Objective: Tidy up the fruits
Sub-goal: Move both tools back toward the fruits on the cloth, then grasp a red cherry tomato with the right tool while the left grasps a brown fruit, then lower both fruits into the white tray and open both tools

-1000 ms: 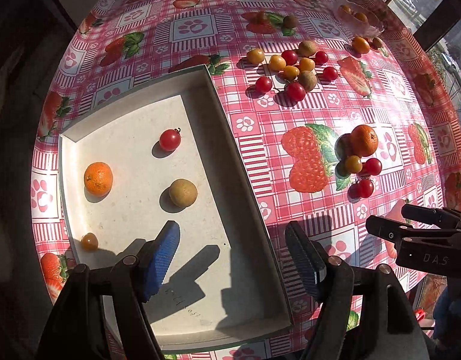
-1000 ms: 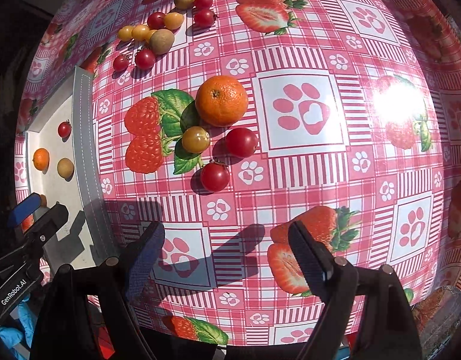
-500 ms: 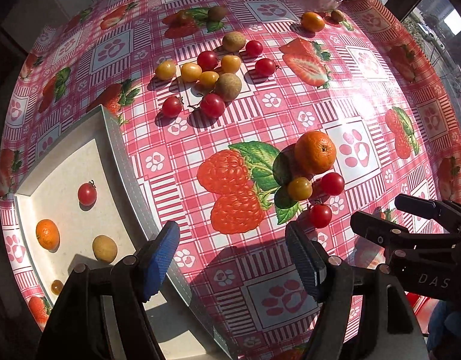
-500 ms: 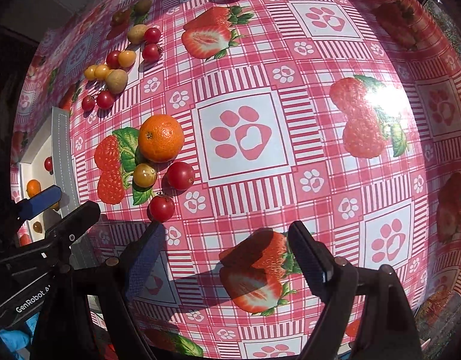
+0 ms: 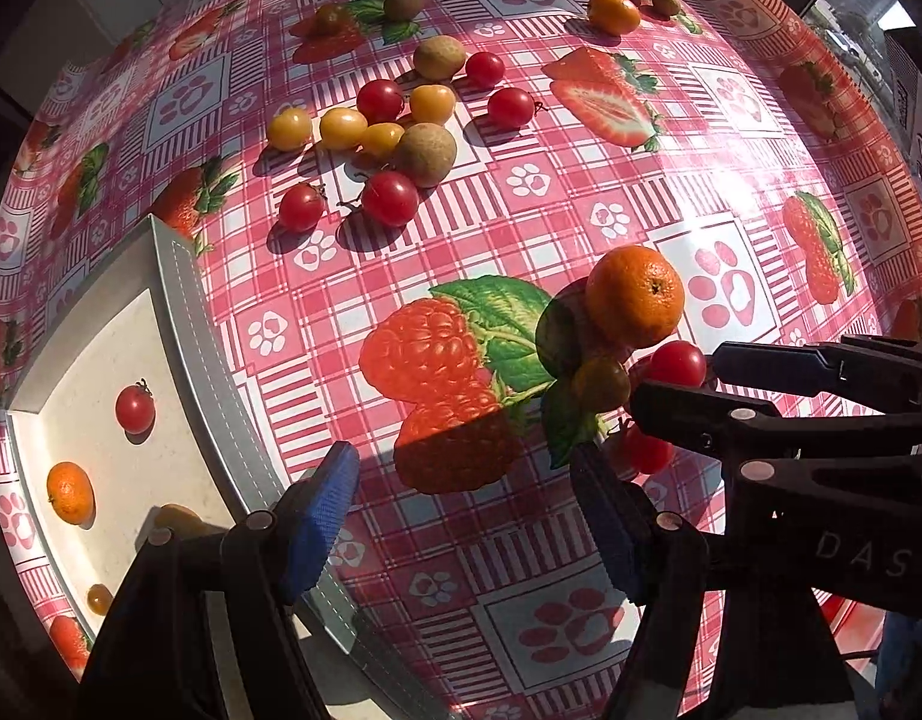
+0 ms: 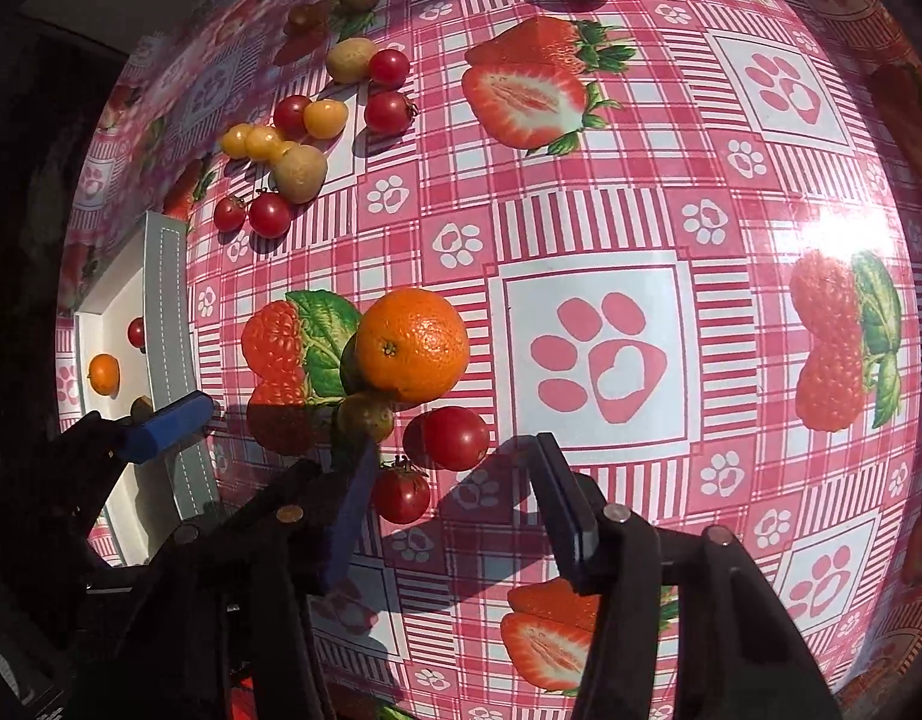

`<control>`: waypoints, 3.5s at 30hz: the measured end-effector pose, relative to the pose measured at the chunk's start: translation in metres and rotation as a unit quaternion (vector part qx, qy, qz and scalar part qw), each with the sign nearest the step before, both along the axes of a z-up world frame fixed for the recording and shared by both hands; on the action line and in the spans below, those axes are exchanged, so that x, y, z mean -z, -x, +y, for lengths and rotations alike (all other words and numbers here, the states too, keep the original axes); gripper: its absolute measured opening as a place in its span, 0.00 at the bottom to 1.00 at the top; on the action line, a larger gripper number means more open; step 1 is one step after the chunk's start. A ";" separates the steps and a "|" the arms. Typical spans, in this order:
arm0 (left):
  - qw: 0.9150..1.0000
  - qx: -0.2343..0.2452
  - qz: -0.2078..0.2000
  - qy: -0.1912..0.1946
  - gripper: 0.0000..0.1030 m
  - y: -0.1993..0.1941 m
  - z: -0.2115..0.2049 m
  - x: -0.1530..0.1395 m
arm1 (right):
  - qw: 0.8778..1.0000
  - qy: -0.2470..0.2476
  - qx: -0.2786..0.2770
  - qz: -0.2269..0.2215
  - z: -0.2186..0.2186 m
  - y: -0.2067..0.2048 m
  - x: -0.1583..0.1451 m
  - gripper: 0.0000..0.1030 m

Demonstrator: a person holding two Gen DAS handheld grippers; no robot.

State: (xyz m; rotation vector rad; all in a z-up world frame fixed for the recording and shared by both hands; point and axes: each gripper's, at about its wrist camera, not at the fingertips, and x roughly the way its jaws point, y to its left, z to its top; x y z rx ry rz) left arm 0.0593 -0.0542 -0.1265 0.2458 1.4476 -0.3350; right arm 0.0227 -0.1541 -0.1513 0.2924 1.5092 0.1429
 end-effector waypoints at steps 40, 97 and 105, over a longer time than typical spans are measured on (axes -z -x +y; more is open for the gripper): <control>0.997 -0.043 0.026 0.057 0.21 -0.006 -0.017 0.020 | 0.998 -0.024 0.055 -0.005 -0.045 0.013 -0.005 0.24; 0.972 -0.232 0.005 0.038 0.21 0.060 0.225 0.003 | 0.974 -0.005 -0.226 0.027 0.245 0.017 0.002 0.24; 0.973 -0.227 0.021 0.041 0.25 0.061 0.222 0.010 | 0.972 -0.002 -0.231 0.038 0.246 0.020 0.013 0.27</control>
